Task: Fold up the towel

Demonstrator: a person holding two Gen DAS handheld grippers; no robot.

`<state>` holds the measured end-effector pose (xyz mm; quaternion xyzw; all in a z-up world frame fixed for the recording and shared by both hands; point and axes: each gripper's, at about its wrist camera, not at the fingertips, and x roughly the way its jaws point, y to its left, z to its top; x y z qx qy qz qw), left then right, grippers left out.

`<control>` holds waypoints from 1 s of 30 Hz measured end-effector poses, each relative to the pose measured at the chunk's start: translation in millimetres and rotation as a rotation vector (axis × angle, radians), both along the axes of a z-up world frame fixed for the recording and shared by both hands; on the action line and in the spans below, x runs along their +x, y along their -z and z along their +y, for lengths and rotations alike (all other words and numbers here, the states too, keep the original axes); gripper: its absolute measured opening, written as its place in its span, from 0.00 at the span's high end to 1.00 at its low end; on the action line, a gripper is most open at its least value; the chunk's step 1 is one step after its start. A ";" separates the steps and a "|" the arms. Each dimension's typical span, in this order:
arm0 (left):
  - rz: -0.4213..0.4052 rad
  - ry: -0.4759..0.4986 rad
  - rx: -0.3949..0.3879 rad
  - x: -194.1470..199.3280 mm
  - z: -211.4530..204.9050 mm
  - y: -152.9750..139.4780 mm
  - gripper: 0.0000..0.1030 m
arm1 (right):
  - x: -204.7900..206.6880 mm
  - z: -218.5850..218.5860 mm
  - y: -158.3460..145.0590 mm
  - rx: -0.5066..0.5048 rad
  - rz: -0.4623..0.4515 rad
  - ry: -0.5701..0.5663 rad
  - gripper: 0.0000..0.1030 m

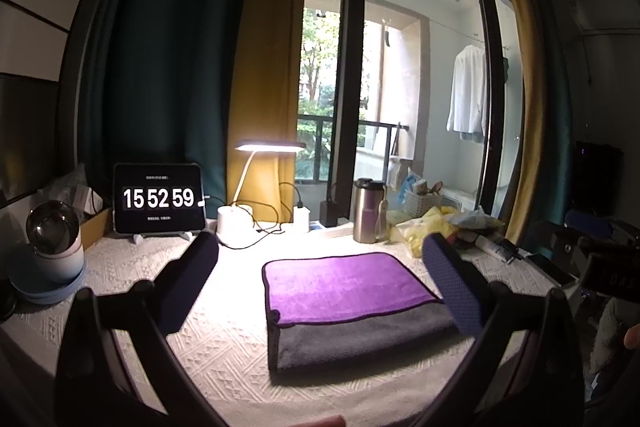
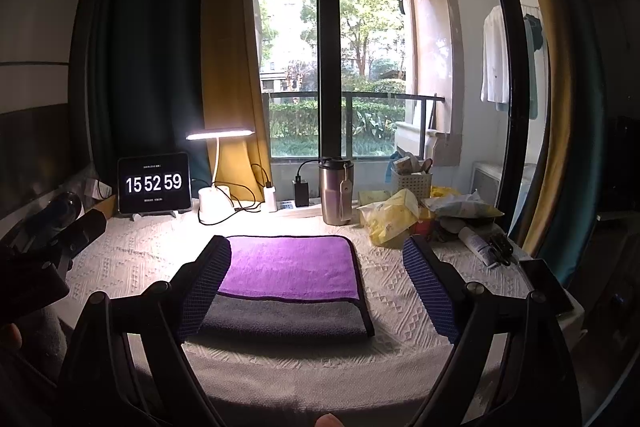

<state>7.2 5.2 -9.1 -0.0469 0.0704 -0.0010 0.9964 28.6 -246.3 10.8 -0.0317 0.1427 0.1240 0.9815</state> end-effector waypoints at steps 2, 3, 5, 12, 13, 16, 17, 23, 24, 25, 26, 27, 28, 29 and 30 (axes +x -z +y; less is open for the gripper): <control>0.000 0.000 0.001 0.0 -0.4 0.5 0.01 | 0.2 0.4 -0.2 -0.001 0.002 0.001 0.13; 0.000 -0.001 0.001 0.0 -0.3 0.4 0.01 | 0.0 0.6 -0.4 -0.001 0.001 0.000 0.13; 0.000 0.000 0.000 0.0 -0.1 0.6 0.01 | 0.3 0.9 -0.4 -0.001 0.001 0.001 0.13; 0.003 0.000 -0.001 0.2 -1.2 2.4 0.01 | 0.3 0.0 -0.1 0.000 0.002 0.000 0.13; 0.004 0.000 -0.001 -0.1 -1.4 2.7 0.01 | 0.4 0.4 -0.2 -0.001 0.002 0.001 0.13; 0.004 0.001 -0.001 -0.2 -1.4 2.8 0.01 | 0.4 0.0 0.1 -0.002 0.002 0.000 0.13; 0.005 0.001 -0.001 -0.6 -1.5 3.3 0.01 | 0.4 -0.3 0.2 -0.001 0.002 0.000 0.13; 0.007 0.003 0.000 -0.9 -2.9 4.1 0.01 | 1.6 -1.2 1.5 0.000 0.008 0.004 0.13; 0.008 0.003 0.000 -0.8 -3.0 4.1 0.01 | 1.7 -1.4 1.4 0.001 0.008 0.003 0.13; 0.009 0.004 0.001 -1.2 -3.3 4.3 0.01 | 1.8 -1.6 1.7 0.001 0.009 0.003 0.13; 0.010 0.005 0.001 -1.2 -3.5 4.2 0.01 | 1.8 -1.7 1.7 0.001 0.009 0.003 0.13; 0.010 0.005 0.001 -1.1 -3.4 4.1 0.01 | 1.8 -1.9 1.9 0.001 0.010 0.003 0.13; 0.011 0.006 0.001 -1.2 -3.7 4.2 0.01 | 1.8 -1.9 2.0 0.001 0.010 0.003 0.13; 0.011 0.007 0.001 -1.4 -3.8 4.2 0.01 | 2.1 -1.7 1.9 0.001 0.011 0.003 0.13; 0.011 0.008 0.002 -1.7 -4.4 4.1 0.01 | 2.0 -2.0 2.1 0.001 0.011 0.003 0.13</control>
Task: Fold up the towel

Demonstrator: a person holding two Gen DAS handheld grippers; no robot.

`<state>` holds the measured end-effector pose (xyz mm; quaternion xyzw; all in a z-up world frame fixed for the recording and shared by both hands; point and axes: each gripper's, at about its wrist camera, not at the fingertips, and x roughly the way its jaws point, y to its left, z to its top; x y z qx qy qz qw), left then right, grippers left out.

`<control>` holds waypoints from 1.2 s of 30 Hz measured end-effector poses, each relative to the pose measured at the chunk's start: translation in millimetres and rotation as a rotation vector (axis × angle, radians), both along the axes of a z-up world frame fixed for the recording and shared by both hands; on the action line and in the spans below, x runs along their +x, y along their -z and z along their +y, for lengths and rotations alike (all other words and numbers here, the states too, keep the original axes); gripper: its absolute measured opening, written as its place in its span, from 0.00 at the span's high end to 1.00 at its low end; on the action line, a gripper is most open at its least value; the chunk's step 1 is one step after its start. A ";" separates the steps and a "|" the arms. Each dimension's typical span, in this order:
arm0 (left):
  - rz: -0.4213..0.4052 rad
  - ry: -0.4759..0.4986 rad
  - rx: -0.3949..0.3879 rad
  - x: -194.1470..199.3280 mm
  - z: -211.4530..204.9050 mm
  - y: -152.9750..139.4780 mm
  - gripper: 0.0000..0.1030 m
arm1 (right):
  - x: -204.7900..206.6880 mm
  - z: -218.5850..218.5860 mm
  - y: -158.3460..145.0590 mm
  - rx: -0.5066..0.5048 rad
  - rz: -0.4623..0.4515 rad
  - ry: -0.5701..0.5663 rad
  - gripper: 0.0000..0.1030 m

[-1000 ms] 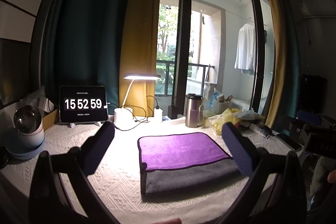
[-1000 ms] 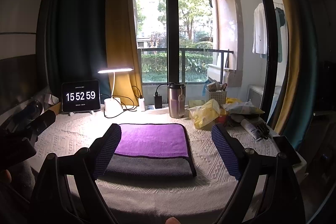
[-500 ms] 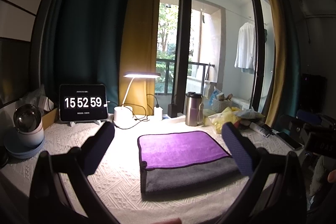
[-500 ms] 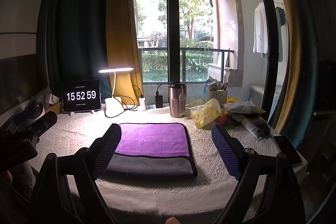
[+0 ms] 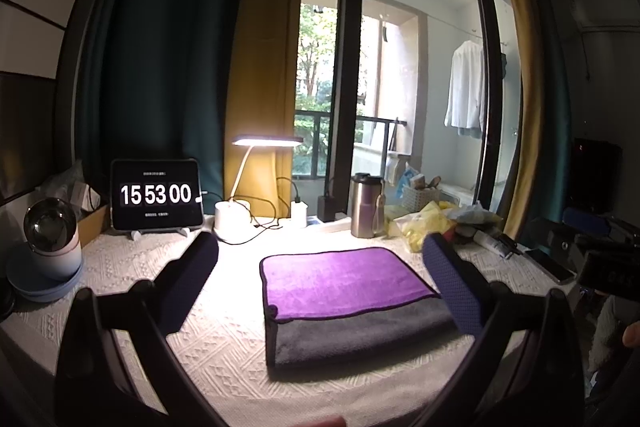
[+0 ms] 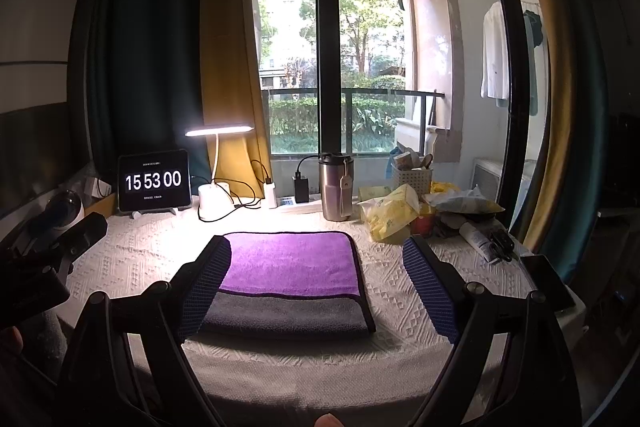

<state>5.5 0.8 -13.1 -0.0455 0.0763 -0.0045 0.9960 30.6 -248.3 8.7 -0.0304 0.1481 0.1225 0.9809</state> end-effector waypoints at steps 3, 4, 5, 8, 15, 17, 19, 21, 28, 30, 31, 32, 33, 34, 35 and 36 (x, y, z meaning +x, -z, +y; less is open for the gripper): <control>-0.001 0.000 0.002 -0.7 -1.1 -0.6 0.01 | -0.3 -0.3 0.2 0.000 0.002 0.001 0.13; -0.002 0.001 0.002 -1.2 -1.4 -0.3 0.01 | 0.2 0.0 0.0 0.000 0.002 0.001 0.13; -0.001 0.001 0.001 -0.7 -1.0 -0.7 0.01 | 0.4 0.3 -0.1 0.000 0.002 0.001 0.13; -0.001 0.001 0.002 -0.7 -1.2 -0.7 0.01 | 0.3 -0.1 -0.2 0.000 0.002 0.001 0.13; -0.001 0.001 0.003 -0.3 -2.3 -1.9 0.01 | 0.6 0.1 -0.5 -0.001 0.002 0.002 0.13; 0.000 0.004 0.003 0.1 -2.7 -3.6 0.01 | 0.3 -0.1 -0.5 -0.001 0.002 0.002 0.13; -0.001 0.002 0.003 0.1 -2.8 -3.5 0.01 | 0.7 0.2 -0.7 -0.001 0.002 0.001 0.13; 0.000 0.003 0.003 0.1 -2.9 -3.6 0.01 | 0.4 0.2 -0.6 -0.002 0.004 0.001 0.13; -0.001 0.002 0.002 -0.1 -3.4 -3.5 0.01 | 0.2 0.1 -0.5 -0.002 0.003 0.001 0.13; -0.001 0.002 0.003 0.0 -3.6 -3.2 0.01 | -0.2 -0.2 -0.5 -0.002 0.004 0.000 0.13; -0.001 0.002 0.003 0.0 -3.5 -3.2 0.01 | 0.5 -0.3 -0.4 -0.002 0.004 0.000 0.13; 0.000 0.002 0.003 0.1 -3.5 -3.0 0.01 | 0.4 -0.7 -0.2 -0.002 0.005 0.000 0.13; 0.001 0.002 0.003 0.0 -3.7 -2.7 0.01 | 0.7 -1.0 0.1 -0.002 0.007 -0.001 0.13; 0.001 0.002 0.003 0.0 -3.8 -2.5 0.01 | 1.6 -0.5 0.0 -0.003 0.009 -0.001 0.13; 0.003 0.002 0.003 0.5 -4.5 -3.4 0.01 | 2.4 -0.5 0.3 -0.003 0.011 -0.001 0.13; 0.006 0.002 0.003 1.0 -4.8 -3.9 0.01 | 3.2 -0.7 0.9 -0.003 0.014 -0.002 0.13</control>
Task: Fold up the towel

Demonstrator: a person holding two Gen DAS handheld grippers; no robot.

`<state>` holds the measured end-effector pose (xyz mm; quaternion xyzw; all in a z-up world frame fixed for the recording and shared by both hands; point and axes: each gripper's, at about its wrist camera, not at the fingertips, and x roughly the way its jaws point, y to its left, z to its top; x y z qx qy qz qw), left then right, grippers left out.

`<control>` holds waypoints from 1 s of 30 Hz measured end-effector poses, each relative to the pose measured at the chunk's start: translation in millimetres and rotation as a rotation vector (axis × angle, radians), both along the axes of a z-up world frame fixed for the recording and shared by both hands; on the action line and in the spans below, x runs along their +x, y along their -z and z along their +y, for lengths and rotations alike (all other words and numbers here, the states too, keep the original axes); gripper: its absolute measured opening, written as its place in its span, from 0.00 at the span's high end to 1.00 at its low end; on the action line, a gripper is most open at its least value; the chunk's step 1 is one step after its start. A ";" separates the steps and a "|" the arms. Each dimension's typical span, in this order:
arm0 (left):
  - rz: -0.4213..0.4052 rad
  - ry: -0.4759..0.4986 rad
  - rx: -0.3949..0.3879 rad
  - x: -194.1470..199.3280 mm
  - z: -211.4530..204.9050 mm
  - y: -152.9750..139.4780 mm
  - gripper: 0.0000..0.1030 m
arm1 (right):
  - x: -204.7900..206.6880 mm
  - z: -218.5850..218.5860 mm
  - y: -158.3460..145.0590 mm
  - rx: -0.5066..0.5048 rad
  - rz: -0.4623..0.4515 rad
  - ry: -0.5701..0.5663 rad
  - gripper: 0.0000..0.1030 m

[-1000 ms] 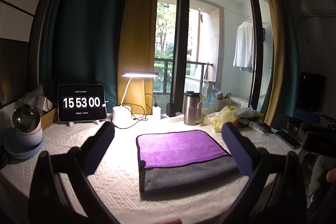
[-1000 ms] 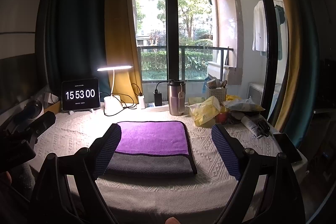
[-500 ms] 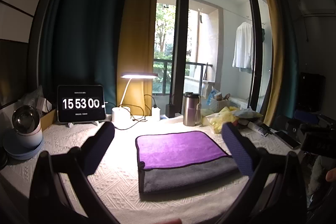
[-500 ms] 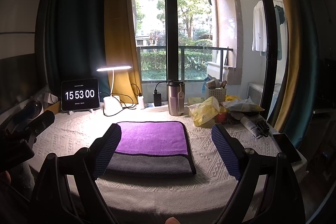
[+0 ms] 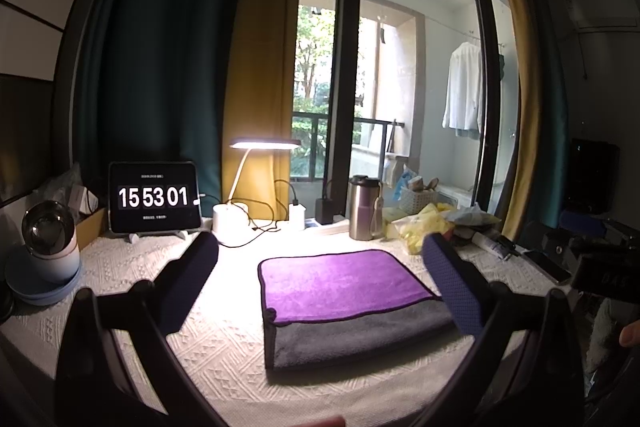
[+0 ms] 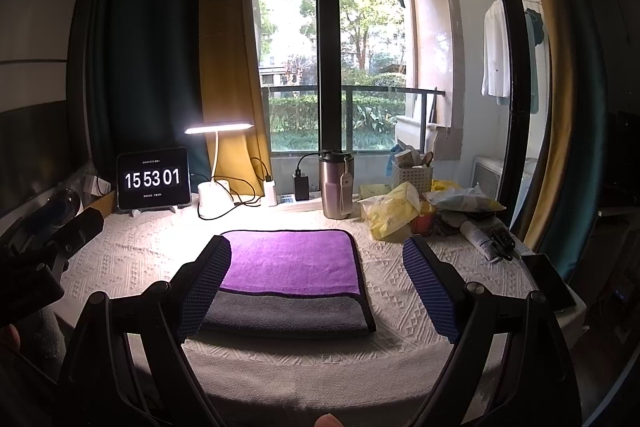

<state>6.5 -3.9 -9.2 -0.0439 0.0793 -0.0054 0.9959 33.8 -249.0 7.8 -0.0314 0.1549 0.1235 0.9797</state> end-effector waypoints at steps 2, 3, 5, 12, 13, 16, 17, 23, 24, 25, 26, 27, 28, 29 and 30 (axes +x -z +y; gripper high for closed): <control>0.010 0.004 -0.001 2.7 -1.1 -0.4 0.01 | 3.3 1.1 1.4 -0.001 0.008 0.000 0.13; 0.014 0.006 -0.001 4.0 -1.6 -0.2 0.01 | 4.9 0.6 2.8 -0.001 0.013 0.000 0.13; 0.026 0.009 -0.001 8.2 -1.6 -0.2 0.01 | 7.9 2.2 4.7 -0.002 0.022 0.000 0.13; 0.055 0.016 -0.004 18.7 0.2 6.3 0.01 | 18.2 2.7 14.2 -0.005 0.056 0.007 0.13; 0.058 0.016 -0.004 19.6 0.1 7.5 0.01 | 19.4 3.3 15.3 -0.006 0.059 0.007 0.13; 0.072 0.018 -0.001 25.1 0.1 11.9 0.01 | 23.9 3.9 19.3 -0.008 0.071 0.009 0.13; 0.081 0.019 -0.001 27.7 0.4 14.1 0.01 | 26.7 3.8 21.0 -0.007 0.077 0.009 0.13; 0.137 0.021 -0.005 43.5 -0.7 30.8 0.01 | 40.7 3.9 35.0 -0.016 0.122 0.015 0.13; 0.148 0.021 -0.004 47.3 -0.8 33.7 0.01 | 43.4 4.3 37.8 -0.023 0.129 0.018 0.13; 0.156 0.022 -0.002 50.3 -0.7 36.5 0.01 | 46.1 4.7 40.8 -0.028 0.137 0.020 0.13; 0.162 0.022 -0.001 52.6 -1.3 38.9 0.01 | 48.8 4.4 43.8 -0.029 0.145 0.021 0.13; 0.173 0.023 -0.001 56.3 -1.3 41.6 0.01 | 51.0 4.1 46.0 -0.028 0.153 0.020 0.13; 0.181 0.023 -0.001 59.4 -1.1 43.7 0.01 | 53.1 3.6 48.1 -0.026 0.160 0.021 0.13; 0.193 0.024 -0.002 63.0 -1.2 46.6 0.01 | 56.2 3.4 50.3 -0.027 0.168 0.021 0.13; 0.202 0.025 -0.005 65.0 -0.9 48.5 0.01 | 59.8 3.8 53.3 -0.029 0.178 0.021 0.13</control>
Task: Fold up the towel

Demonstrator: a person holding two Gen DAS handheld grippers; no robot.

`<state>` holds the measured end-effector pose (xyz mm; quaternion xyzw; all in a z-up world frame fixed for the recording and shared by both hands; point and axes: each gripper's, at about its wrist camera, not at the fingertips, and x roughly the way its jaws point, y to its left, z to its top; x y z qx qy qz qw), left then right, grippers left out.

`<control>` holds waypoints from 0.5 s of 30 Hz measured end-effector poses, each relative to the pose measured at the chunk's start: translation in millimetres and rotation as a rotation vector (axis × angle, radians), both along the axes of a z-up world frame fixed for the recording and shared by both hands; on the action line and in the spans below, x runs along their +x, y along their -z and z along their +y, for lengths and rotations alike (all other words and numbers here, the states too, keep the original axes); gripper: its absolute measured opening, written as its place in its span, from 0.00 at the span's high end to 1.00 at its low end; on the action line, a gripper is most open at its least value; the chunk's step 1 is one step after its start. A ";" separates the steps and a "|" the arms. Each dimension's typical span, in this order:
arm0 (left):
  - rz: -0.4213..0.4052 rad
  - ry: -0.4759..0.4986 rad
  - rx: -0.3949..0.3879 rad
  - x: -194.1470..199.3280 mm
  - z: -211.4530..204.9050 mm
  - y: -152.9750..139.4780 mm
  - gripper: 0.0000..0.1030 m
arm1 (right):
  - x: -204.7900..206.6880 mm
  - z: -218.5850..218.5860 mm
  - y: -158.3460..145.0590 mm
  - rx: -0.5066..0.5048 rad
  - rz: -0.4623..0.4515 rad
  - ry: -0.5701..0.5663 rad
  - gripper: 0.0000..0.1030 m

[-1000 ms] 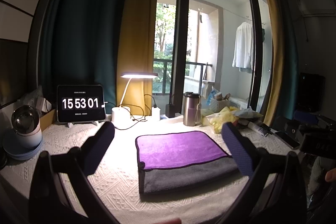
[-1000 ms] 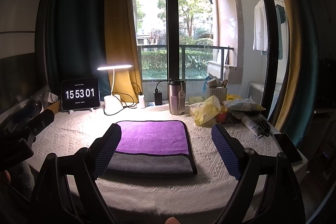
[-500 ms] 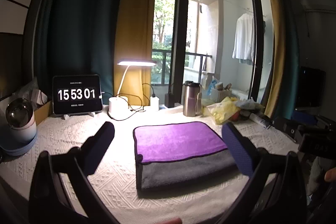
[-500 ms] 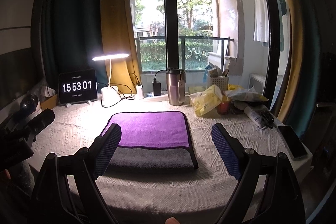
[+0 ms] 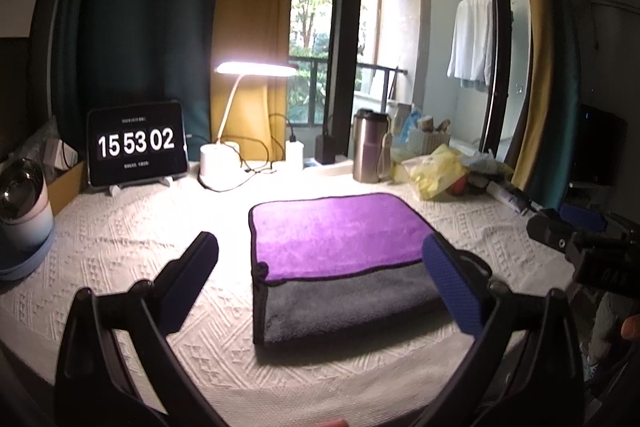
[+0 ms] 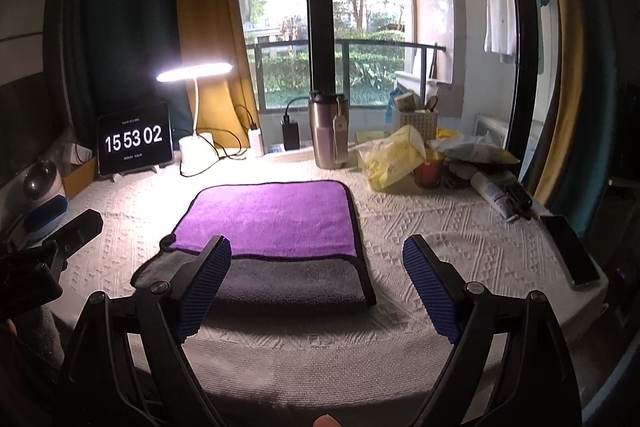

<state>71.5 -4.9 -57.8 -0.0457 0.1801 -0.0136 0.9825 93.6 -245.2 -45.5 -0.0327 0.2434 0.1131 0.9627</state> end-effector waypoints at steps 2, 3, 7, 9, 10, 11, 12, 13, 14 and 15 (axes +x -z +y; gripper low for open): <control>0.017 -0.003 0.000 5.8 1.0 4.5 0.01 | 4.7 0.2 4.1 -0.001 0.012 -0.001 0.13; 0.024 -0.005 0.001 8.6 1.3 6.5 0.01 | 8.1 0.5 6.7 -0.001 0.020 -0.002 0.13; 0.066 -0.010 -0.002 22.5 1.7 17.2 0.01 | 20.8 -0.5 15.1 -0.008 0.046 -0.005 0.13; 0.090 -0.009 -0.001 29.7 2.0 22.7 0.01 | 28.5 -1.1 19.2 -0.011 0.061 -0.004 0.13; 0.100 -0.010 -0.001 33.3 1.7 25.0 0.01 | 30.9 -2.5 20.8 -0.011 0.066 -0.004 0.13; 0.107 -0.009 0.000 36.5 1.6 27.4 0.01 | 35.2 -2.6 23.4 -0.012 0.074 -0.004 0.13; 0.118 -0.009 0.000 40.1 1.2 29.9 0.01 | 37.9 -3.5 25.4 -0.013 0.079 -0.004 0.13; 0.128 -0.009 0.000 43.6 1.3 32.3 0.01 | 41.0 -4.4 27.7 -0.014 0.086 -0.003 0.13; 0.139 -0.009 0.000 47.1 0.9 35.0 0.01 | 45.3 -4.8 30.2 -0.015 0.094 -0.003 0.13; 0.149 -0.009 0.001 50.1 1.2 37.2 0.01 | 49.5 -5.3 32.7 -0.015 0.105 -0.003 0.13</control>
